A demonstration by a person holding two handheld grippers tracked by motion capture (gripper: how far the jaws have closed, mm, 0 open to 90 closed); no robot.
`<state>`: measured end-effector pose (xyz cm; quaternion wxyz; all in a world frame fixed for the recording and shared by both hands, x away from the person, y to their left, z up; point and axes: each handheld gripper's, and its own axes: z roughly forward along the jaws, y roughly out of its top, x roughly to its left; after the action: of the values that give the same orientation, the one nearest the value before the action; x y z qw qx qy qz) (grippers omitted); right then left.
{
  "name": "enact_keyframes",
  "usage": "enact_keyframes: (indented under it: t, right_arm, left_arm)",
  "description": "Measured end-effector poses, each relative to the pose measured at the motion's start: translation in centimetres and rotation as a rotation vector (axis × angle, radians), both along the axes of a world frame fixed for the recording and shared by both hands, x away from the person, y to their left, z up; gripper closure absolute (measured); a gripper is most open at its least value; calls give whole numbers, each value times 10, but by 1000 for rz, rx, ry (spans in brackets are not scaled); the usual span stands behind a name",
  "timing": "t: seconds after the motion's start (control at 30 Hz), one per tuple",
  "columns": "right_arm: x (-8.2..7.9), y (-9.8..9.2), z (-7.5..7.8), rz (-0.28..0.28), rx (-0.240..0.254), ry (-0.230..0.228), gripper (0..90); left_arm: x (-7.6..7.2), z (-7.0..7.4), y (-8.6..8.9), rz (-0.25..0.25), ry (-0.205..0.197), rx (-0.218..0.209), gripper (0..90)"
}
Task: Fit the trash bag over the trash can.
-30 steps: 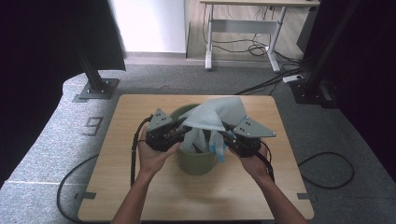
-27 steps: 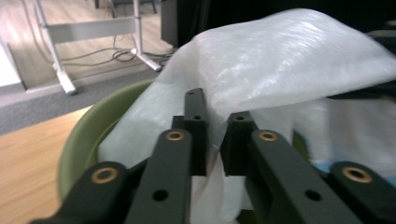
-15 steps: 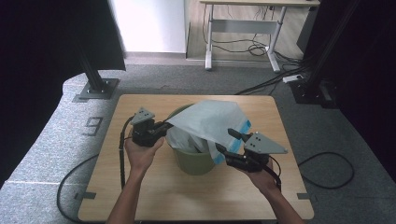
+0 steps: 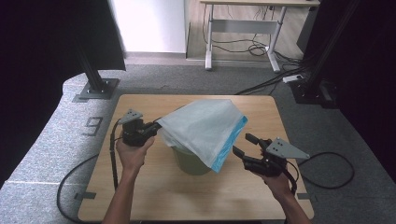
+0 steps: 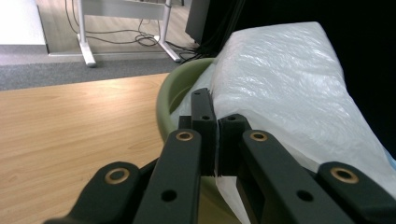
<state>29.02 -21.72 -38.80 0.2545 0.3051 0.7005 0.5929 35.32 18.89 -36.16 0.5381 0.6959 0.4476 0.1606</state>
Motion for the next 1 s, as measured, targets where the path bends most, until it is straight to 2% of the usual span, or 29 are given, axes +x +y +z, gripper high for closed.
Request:
enact_keyframes:
  t: [0.17, 0.27, 0.5, 0.6, 0.7, 0.8, 0.87, 0.93, 0.97, 1.0]
  right_arm:
    - [19, -4, -16, -70, 18, 57, 262]
    - [35, -6, -22, -97, 52, 83, 237]
    - [53, -4, -23, -94, 78, 92, 229]
    - [61, -1, -20, -111, 53, 81, 222]
    - [69, -3, -18, -110, 75, 92, 222]
    - [77, -7, -17, -80, 91, 100, 224]
    - [81, -8, -17, -70, 84, 103, 229]
    - [83, -10, -19, -43, 94, 118, 278]
    - [84, -10, -20, -36, 95, 125, 332]
    - [82, -9, -22, -16, 90, 119, 494]
  left_arm:
    - [4, -1, 7, 10, 10, -17, 870]
    - [6, -2, 11, 10, 17, -21, 863]
    - [8, -6, 14, 9, 20, -32, 861]
    - [8, -6, 13, 4, 18, -32, 860]
    - [9, -5, 14, 0, 16, -30, 859]
    - [10, -5, 15, 0, 18, -33, 858]
    - [10, -5, 16, 0, 18, -34, 858]
    - [10, -5, 16, 0, 17, -34, 858]
    - [9, -6, 15, 0, 17, -34, 859]
    - [9, -6, 15, -2, 16, -33, 859]
